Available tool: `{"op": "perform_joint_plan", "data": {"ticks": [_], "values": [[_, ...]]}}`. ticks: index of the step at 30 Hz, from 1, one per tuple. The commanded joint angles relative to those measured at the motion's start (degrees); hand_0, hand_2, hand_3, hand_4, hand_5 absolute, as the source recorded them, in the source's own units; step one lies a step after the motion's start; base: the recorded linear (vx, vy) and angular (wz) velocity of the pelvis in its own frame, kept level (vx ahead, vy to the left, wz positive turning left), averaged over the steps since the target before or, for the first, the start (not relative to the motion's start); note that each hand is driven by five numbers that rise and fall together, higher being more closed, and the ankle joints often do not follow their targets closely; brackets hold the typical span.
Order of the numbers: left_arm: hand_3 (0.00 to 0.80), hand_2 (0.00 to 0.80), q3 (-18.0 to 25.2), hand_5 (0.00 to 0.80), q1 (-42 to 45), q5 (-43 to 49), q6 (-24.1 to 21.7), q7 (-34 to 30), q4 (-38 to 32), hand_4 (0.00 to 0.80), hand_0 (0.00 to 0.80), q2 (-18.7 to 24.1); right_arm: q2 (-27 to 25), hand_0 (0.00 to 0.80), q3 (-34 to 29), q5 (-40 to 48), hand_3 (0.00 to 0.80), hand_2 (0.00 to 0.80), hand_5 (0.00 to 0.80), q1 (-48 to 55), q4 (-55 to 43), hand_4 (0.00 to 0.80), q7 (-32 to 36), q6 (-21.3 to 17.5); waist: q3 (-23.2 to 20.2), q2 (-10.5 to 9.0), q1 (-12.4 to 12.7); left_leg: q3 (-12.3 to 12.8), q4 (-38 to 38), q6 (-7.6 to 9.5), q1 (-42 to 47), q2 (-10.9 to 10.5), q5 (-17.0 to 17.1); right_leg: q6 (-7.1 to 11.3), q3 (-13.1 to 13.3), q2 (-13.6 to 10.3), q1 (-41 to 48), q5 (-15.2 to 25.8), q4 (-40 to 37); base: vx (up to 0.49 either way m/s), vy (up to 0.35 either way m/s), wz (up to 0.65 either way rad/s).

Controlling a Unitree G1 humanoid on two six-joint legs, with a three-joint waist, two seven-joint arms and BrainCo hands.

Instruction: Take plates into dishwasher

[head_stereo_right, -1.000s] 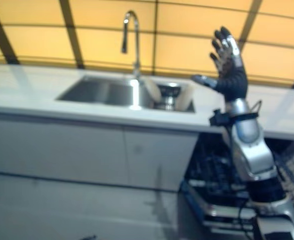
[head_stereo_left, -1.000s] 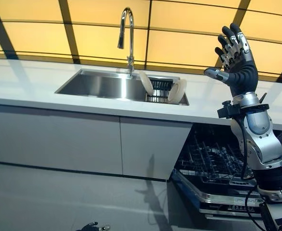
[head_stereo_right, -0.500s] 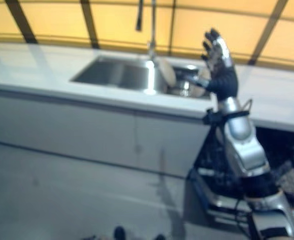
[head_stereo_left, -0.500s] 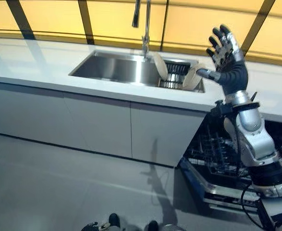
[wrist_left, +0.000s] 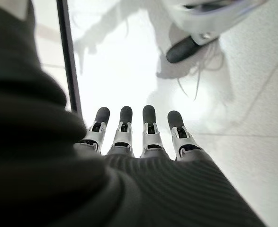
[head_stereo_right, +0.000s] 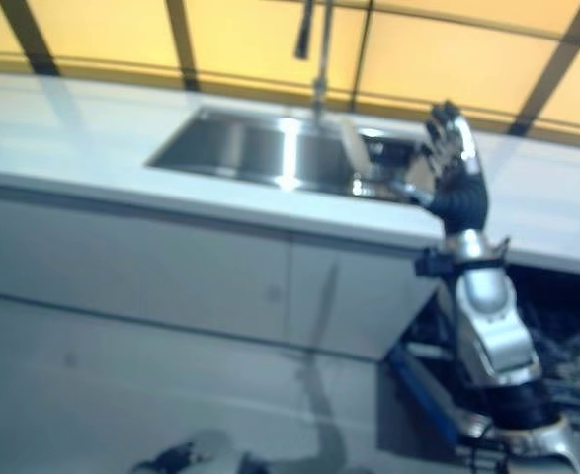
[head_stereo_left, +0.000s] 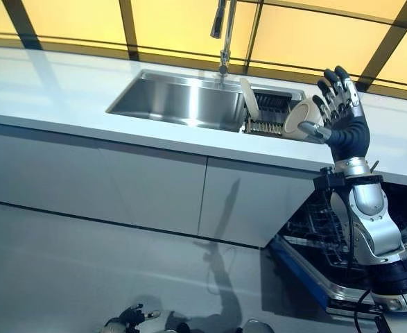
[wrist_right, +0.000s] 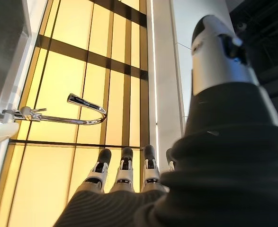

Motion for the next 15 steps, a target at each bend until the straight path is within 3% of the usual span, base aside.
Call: {"op": "perform_joint_plan", "data": {"ticks": [1, 2, 5, 11, 14, 15], "values": [[0.000, 0.000, 2.1, 0.000, -0.4, 1.8, 1.4, 0.4, -1.3, 0.000, 0.000, 1.1, 0.8, 0.000, -1.1, 0.5, 0.000, 0.000, 0.000, -7.2, 2.0, 0.000, -1.3, -1.6, 0.0, -0.39, 1.4, -6.2, -0.8, -1.31, 0.4, -2.9, -5.9, -0.80, 0.4, 4.9, 1.6, 9.2, -10.3, 0.197, -0.044, -0.47], [0.000, 0.000, 2.0, 0.000, -0.1, 2.5, 1.1, 0.4, -0.3, 0.000, 0.000, 0.6, 0.7, 0.000, -0.9, 0.0, 0.000, 0.000, 0.000, -8.0, 2.0, 0.000, -1.7, -0.7, 0.0, -0.63, 1.1, -7.5, -0.9, -1.04, 0.9, -3.9, -6.5, 0.30, 3.7, 6.8, 0.2, 12.0, -15.6, 0.233, -0.050, -0.37], [0.000, 0.000, 1.4, 0.000, 0.3, 4.1, -0.2, 0.1, 2.3, 0.000, 0.000, 0.0, -0.1, 0.000, -2.0, -0.5, 0.000, 0.000, 0.000, -7.6, 1.3, 0.000, -2.6, 0.5, 0.0, -0.78, 0.3, -10.8, 0.7, -0.17, 1.2, -5.5, -7.4, 0.45, 11.1, 8.7, -3.0, 13.0, -20.3, 0.264, -0.067, 0.03], [0.000, 0.000, 3.2, 0.000, 0.9, 5.7, -1.0, -1.3, 4.3, 0.000, 0.000, 1.1, -0.1, 0.000, -4.3, -1.5, 0.000, 0.000, 0.000, -5.5, -0.4, 0.000, -3.1, 1.1, 1.5, -0.21, 0.4, -12.0, 4.4, 0.22, 1.9, -6.1, -9.3, 0.36, 13.3, 8.0, -6.3, 11.9, -20.3, 0.311, -0.162, 0.32], [0.000, 0.000, 3.8, 0.000, 0.9, 5.5, -1.3, -1.6, 5.0, 0.000, 0.000, 1.8, 0.0, 0.000, -4.9, -1.4, 0.000, 0.000, 0.000, -4.4, -1.3, 0.000, -3.6, 0.5, 2.7, -0.26, 0.5, -11.7, 8.9, 0.60, 1.3, -6.4, -12.2, 0.52, 14.0, 6.8, -6.8, 13.7, -20.3, 0.379, -0.249, 0.09], [0.000, 0.000, 4.1, 0.000, 1.3, 5.6, -1.4, -1.8, 5.2, 0.000, 0.000, 2.2, 0.2, 0.000, -5.4, -1.3, 0.000, 0.000, 0.000, -3.6, -1.7, 0.000, -3.6, 0.2, 3.5, -0.25, 0.4, -11.3, 12.1, 0.70, 1.2, -6.5, -14.8, 0.53, 13.7, 5.9, -6.5, 15.6, -20.3, 0.525, -0.358, -0.04]]}}
